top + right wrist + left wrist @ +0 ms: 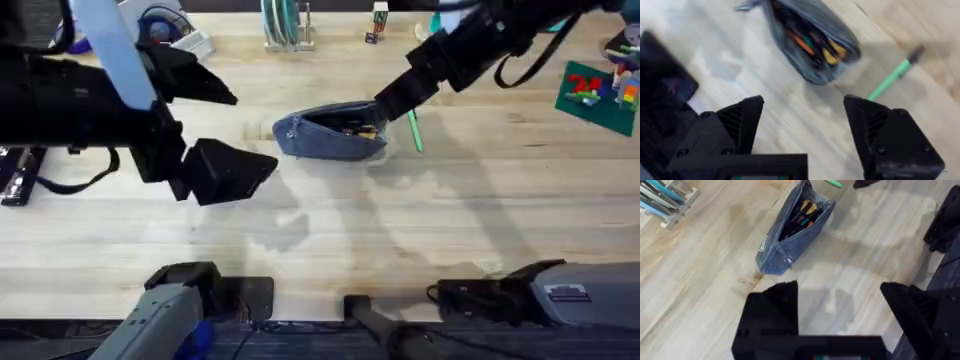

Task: Unzip the bag, pick up the pens from the table one at a time and place them inside, then zip the bag closed.

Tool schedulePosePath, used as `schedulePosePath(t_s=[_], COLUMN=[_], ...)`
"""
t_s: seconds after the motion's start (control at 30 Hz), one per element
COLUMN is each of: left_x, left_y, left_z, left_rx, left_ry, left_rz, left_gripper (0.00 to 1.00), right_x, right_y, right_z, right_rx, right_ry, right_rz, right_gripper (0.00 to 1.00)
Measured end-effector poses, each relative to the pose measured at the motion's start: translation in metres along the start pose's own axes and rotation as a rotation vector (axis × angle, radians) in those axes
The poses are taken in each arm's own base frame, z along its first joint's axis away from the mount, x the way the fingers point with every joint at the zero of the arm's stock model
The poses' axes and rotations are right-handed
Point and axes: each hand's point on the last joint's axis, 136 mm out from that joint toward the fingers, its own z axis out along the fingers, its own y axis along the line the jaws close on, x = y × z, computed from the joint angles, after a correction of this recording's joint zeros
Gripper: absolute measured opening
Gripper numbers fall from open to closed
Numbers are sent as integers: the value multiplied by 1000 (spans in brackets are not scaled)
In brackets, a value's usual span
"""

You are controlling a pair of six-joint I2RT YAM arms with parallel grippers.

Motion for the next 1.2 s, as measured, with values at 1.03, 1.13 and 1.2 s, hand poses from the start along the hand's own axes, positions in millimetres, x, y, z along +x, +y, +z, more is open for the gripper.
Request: schedulePosePath(t_s=[1.03,1.13,1.2], left_x=[0,0,0], left_y=[0,0,0], left_z=[0,0,0], left_rx=[0,0,0], left_ry=[0,0,0], left_rz=[0,0,0], left_gripper=[995,995,995], right_x=[56,63,63], right_y=[-98,-110,-117], right_z=[44,51,55], right_rx=[300,342,367], right_ry=[52,49,32], right_rz=[434,445,444], right_gripper=[972,991,995])
